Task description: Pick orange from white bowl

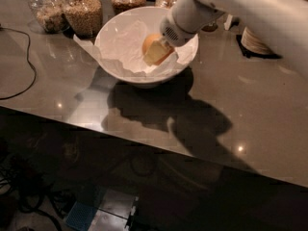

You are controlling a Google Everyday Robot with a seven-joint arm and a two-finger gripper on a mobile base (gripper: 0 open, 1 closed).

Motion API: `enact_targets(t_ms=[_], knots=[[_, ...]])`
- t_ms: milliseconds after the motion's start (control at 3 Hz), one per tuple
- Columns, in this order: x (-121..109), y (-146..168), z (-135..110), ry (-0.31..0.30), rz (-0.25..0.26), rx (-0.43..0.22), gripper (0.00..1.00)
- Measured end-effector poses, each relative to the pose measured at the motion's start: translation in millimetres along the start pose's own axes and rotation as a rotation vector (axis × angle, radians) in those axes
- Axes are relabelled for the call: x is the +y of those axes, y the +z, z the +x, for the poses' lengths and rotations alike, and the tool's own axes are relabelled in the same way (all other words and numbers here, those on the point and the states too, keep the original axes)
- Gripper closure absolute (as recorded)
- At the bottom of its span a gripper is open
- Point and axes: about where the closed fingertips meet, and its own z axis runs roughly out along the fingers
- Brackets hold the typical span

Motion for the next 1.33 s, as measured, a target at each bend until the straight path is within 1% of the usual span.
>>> enact_targets(t_ms=[333,667,1000,1333], knots=[[10.9,-66.2,-23.6,-0.057,0.081,-0.201,1.0],[26.6,-121.8,-51.6,-0.106,0.071,-0.419,1.0],[50.8,-168.4,-60.0,-0.15,-0.017,-0.589,1.0],[97.4,-208.1,-63.4,-0.274,-0.131,-0.711,1.0]])
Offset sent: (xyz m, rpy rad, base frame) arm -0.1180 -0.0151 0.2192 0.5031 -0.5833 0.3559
